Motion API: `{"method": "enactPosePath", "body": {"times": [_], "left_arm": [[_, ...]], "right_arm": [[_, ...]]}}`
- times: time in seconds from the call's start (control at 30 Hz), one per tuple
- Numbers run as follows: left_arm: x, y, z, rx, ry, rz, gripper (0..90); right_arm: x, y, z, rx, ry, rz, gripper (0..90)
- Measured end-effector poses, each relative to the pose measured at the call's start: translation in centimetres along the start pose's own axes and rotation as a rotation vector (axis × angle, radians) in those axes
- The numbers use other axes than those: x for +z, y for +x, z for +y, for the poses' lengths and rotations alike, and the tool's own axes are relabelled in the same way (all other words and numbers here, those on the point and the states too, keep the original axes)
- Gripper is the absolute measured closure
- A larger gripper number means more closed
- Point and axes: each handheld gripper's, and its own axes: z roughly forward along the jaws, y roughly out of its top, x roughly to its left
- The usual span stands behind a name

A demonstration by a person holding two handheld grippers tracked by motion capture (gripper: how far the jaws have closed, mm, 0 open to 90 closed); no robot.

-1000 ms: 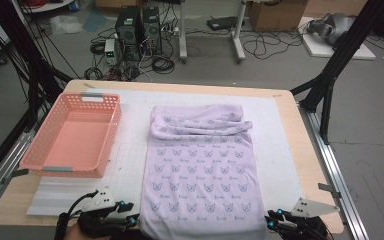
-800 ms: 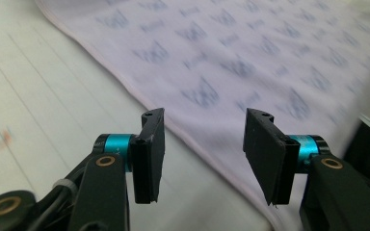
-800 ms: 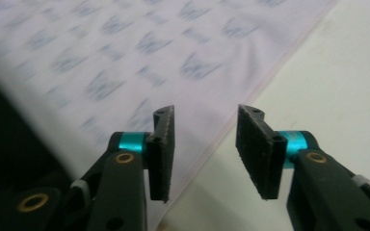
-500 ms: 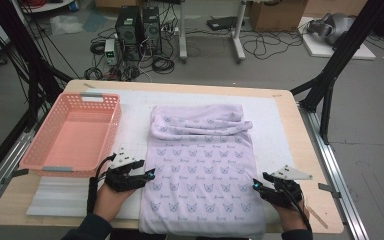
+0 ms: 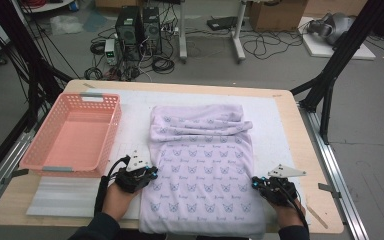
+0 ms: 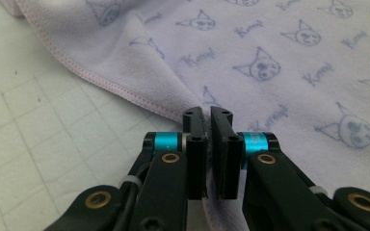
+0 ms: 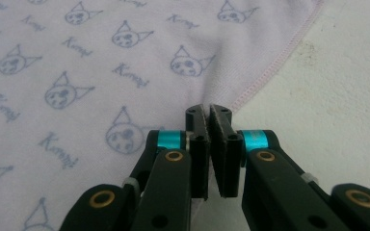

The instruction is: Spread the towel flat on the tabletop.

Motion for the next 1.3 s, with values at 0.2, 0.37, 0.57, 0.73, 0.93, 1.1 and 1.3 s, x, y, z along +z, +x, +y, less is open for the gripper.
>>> {"method": "enactPosePath", "body": {"times": [0.2,0.37,0.57,0.73,0.93,1.1,1.3], "left_arm": [[-1.1,0.6,-0.6,-0.041,0.012,-0.037,85.5],[-2.0,0.4,-0.8,-0.034,0.019,-0.055,85.5],[-3.0,0.3,-1.2,-0.044,0.008,-0.072,85.5],[-3.8,0.0,-1.6,-0.040,0.003,-0.091,85.6],[-4.8,-0.6,-2.1,-0.033,0.004,-0.126,85.6],[-5.3,-0.7,-2.4,-0.042,-0.002,-0.144,85.5],[-4.7,0.3,-2.2,-0.130,-0.065,-0.145,51.1]], "right_arm": [[-0.8,-0.1,-0.4,-0.007,0.010,0.013,86.8],[-1.6,0.4,-0.8,-0.020,0.013,0.043,86.8],[-2.6,1.2,-1.3,-0.035,0.014,0.057,86.8],[-3.3,1.6,-1.7,-0.043,0.020,0.074,86.8],[-4.2,2.0,-2.2,-0.052,0.015,0.095,86.8],[-5.1,2.4,-2.7,-0.055,0.018,0.108,86.8],[-4.5,1.9,-2.0,-0.022,-0.029,0.056,58.6]]}}
